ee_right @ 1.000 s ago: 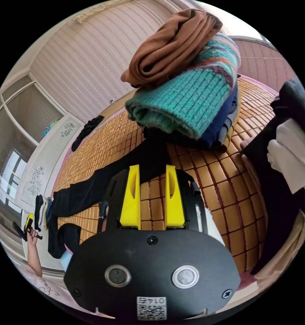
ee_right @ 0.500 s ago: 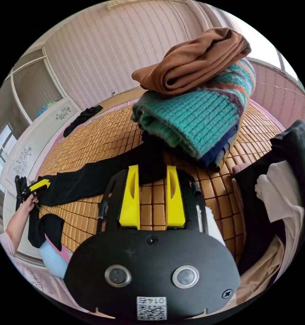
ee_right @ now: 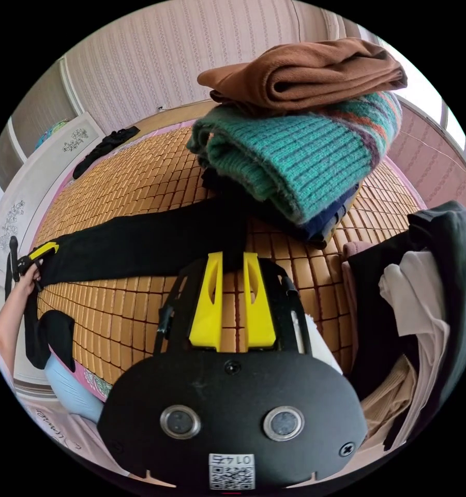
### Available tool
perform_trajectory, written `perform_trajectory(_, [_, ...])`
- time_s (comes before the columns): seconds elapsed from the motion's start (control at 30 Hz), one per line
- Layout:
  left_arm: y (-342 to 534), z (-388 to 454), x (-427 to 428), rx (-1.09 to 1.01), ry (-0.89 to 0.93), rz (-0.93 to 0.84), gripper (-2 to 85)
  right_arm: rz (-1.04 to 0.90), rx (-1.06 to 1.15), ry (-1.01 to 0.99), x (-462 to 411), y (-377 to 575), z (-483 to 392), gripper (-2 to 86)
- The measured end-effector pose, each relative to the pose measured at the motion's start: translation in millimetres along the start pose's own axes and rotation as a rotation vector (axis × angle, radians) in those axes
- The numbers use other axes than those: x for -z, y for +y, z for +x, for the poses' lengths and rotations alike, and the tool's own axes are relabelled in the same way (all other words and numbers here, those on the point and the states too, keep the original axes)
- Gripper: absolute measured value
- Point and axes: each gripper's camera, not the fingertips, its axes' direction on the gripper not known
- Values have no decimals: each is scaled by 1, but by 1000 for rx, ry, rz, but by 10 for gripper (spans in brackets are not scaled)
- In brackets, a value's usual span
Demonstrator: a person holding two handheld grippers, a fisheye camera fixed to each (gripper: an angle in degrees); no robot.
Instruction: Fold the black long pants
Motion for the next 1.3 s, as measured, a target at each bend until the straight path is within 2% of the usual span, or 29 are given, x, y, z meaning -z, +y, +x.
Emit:
perform_trajectory(0.13, [4, -14, 7, 81, 56, -36, 84, 0, 8, 28, 4, 5, -4, 87])
perform_trajectory(0.2, [9, -32, 21, 139, 204, -109, 94, 2, 4, 55, 11, 11, -2, 98])
perform_trajectory(0.3, [38, -38, 81, 72, 333, -15, 96, 112, -7, 28, 41, 29, 6, 103])
perform_trajectory(0.4, [101, -21, 167, -58, 221, 132, 91, 281, 17, -151, 77, 54, 8, 91])
perform_trajectory(0.47, [154, -5, 216, -116, 123, 200, 91, 361, 134, -287, 97, 68, -16, 86])
perform_trajectory(0.6, [294, 23, 283, -44, 37, 342, 95, 290, 286, -530, 105, 97, -79, 112])
perform_trajectory(0.7, [372, 40, 287, 5, -33, 413, 116, 161, 324, -643, 84, 144, -137, 118])
perform_trajectory(0.8, [403, 39, 270, 17, 33, 287, 145, -51, 350, -623, 53, 178, -182, 132])
perform_trajectory(0.83, [406, 39, 267, 12, 48, 265, 152, 10, 345, -614, 58, 192, -189, 130])
perform_trajectory(0.97, [432, 38, 261, -8, -6, 267, 156, -32, 383, -540, 70, 220, -210, 90])
perform_trajectory(1.03, [437, 34, 250, 22, 27, 244, 147, -26, 371, -479, 73, 226, -214, 65])
perform_trajectory(1.13, [442, 27, 235, 94, 8, 191, 99, -31, 330, -459, 79, 230, -213, 31])
perform_trajectory(1.23, [447, 10, 236, 163, 85, 201, 56, 24, 295, -547, 99, 232, -196, 19])
perform_trajectory(1.3, [447, -1, 249, 188, 187, 265, 46, 89, 293, -511, 118, 231, -183, 13])
